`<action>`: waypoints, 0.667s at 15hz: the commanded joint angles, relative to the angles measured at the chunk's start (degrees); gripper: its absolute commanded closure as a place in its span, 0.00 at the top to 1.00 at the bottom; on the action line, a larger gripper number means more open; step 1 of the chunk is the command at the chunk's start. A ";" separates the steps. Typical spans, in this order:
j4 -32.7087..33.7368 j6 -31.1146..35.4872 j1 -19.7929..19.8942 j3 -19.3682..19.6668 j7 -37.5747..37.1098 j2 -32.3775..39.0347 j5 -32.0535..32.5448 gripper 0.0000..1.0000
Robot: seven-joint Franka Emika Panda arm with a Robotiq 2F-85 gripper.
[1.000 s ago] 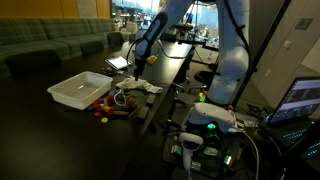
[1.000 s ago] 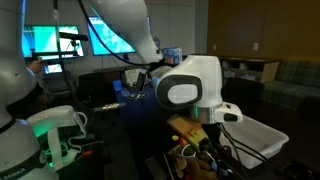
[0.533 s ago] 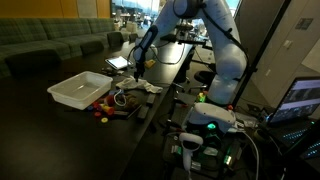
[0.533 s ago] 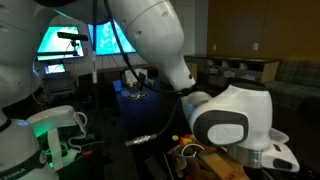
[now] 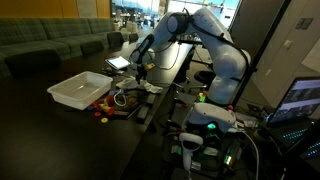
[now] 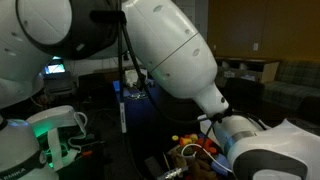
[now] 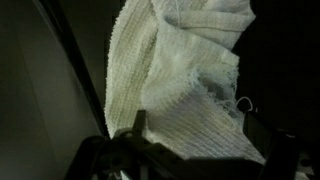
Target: Pick up the towel from the countertop, sweep the objects to the left and put the towel in the container.
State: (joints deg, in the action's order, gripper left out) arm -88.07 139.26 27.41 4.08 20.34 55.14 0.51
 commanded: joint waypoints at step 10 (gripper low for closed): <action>8.33 -13.08 1.07 -2.78 5.93 4.86 -1.64 1.00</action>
State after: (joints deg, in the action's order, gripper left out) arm -81.82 128.25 28.31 1.76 23.92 58.54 0.21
